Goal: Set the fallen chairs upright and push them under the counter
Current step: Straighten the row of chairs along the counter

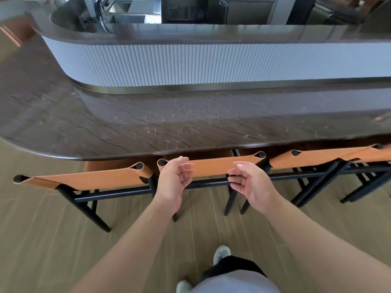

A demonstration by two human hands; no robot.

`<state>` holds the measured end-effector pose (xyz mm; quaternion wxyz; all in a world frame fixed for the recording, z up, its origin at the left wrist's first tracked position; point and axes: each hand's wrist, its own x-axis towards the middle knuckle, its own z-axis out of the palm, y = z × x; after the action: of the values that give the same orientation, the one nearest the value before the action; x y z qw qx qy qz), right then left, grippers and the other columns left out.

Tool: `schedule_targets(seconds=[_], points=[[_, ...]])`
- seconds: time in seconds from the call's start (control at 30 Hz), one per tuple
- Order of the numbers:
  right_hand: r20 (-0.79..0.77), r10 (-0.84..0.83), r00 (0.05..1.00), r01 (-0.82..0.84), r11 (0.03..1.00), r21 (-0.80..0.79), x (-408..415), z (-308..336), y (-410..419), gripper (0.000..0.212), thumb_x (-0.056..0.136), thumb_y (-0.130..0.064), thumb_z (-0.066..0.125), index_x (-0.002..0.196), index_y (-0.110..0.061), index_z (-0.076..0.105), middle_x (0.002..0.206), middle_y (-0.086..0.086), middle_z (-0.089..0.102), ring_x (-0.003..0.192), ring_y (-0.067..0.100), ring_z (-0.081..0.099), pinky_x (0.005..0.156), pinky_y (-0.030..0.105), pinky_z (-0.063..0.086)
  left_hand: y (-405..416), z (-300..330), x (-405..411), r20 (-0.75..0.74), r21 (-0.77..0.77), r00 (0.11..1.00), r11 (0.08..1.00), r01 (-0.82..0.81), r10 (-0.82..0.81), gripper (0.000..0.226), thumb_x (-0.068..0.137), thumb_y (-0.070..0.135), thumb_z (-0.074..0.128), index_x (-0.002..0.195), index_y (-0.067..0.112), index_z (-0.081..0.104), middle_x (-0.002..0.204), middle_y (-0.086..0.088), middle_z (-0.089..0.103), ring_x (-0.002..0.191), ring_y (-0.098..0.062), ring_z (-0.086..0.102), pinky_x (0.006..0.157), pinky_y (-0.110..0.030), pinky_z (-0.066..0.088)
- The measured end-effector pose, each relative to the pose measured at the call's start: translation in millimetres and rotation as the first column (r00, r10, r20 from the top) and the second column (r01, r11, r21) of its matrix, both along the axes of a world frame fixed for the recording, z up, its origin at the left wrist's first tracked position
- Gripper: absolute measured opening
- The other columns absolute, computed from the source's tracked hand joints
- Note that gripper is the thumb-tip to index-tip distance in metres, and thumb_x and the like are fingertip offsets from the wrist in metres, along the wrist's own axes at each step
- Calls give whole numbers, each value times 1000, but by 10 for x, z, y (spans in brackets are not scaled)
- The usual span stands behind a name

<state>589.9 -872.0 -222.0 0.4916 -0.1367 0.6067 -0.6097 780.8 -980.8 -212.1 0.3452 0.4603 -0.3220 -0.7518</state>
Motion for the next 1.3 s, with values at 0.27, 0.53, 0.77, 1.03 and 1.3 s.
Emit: schedule_targets(seconds=[0.27,0.53,0.77,1.03,1.3], points=[[-53,36,998,-38,999,-37,-237,151,218,24,97,-20,51,116,-12,63,102,11,73,94,25,69,78,36,52,214,28,-161,18,-71,999,997,30,-29,37,80,38,62,111,19,70,94,-4,74,86,-19,69,79,-34,49],[-84,61,995,-62,998,-4,-1124,99,495,20,99,-17,52,112,-13,66,101,12,72,94,26,68,82,38,53,467,27,-1208,64,-113,993,988,105,-99,43,73,39,60,110,21,71,93,-3,74,82,-15,70,75,-32,47],[-110,69,991,-64,997,52,-2434,-21,839,15,96,-16,58,109,-16,66,97,9,74,88,21,70,76,32,53,793,-62,-2515,149,-101,978,982,162,-147,22,94,23,57,111,17,69,91,-4,75,83,-16,70,77,-33,49],[-215,183,959,-155,978,139,-3524,-189,938,14,90,-21,67,104,-23,68,94,-4,73,90,13,71,75,27,53,950,-192,-3406,286,-113,954,986,125,-88,16,96,24,57,105,20,69,90,-2,75,85,-17,69,79,-35,50],[-266,261,928,-231,963,138,-3562,-308,651,18,85,-25,67,102,-31,65,94,-4,72,90,13,70,70,24,54,738,-232,-3554,286,-93,958,995,21,6,15,94,19,57,103,18,69,86,-2,75,76,-15,71,65,-26,52]])
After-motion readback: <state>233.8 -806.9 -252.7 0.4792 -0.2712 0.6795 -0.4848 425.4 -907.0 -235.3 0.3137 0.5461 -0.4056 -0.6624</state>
